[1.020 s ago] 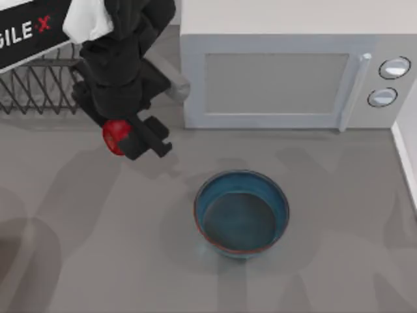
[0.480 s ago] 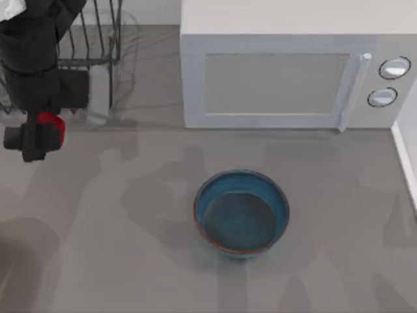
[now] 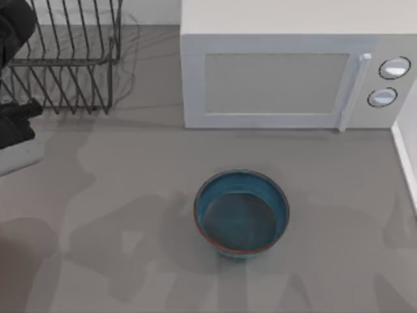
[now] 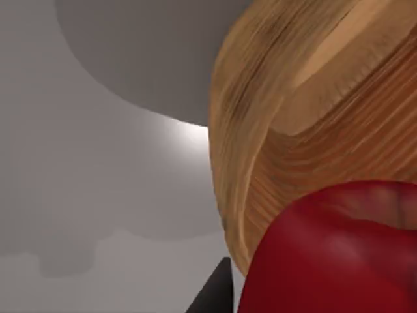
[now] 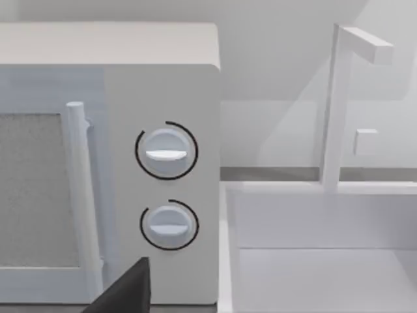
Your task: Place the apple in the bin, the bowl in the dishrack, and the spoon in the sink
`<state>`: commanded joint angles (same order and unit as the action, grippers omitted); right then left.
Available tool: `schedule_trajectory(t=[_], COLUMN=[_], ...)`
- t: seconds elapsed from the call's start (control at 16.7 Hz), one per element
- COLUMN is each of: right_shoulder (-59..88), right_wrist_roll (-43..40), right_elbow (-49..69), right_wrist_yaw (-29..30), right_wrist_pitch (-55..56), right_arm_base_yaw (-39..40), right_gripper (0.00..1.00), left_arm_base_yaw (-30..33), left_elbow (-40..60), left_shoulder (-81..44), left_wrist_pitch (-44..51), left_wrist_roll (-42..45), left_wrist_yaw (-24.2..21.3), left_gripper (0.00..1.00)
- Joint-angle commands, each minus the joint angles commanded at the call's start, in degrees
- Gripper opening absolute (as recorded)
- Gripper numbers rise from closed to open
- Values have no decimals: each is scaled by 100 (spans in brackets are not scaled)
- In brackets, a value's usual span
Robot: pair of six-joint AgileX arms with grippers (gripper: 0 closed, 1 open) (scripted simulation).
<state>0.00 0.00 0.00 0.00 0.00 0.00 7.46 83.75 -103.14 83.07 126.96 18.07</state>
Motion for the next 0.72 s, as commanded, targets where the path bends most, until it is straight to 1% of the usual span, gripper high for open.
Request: schedule_trajectory(t=[0.24, 0.42, 0.54, 0.72], right_shoulder=[0, 0, 0, 0], right_wrist_roll=[0, 0, 0, 0], right_elbow=[0, 0, 0, 0], right_wrist_yaw=[0, 0, 0, 0], right_wrist_pitch=[0, 0, 0, 0], right_arm_base_yaw=[0, 0, 0, 0], right_gripper=[100, 100, 100, 100], left_arm_base_yaw=[-48, -10, 29, 60], left_elbow=[-370, -567, -654, -705], left_shoulder=[407, 681, 817, 902], left_wrist_pitch=[259, 375, 417, 446], left_wrist_roll=[2151, 3351, 3844, 4139], left_wrist_yaw=[317, 498, 577, 627], left_gripper=[0, 0, 0, 0])
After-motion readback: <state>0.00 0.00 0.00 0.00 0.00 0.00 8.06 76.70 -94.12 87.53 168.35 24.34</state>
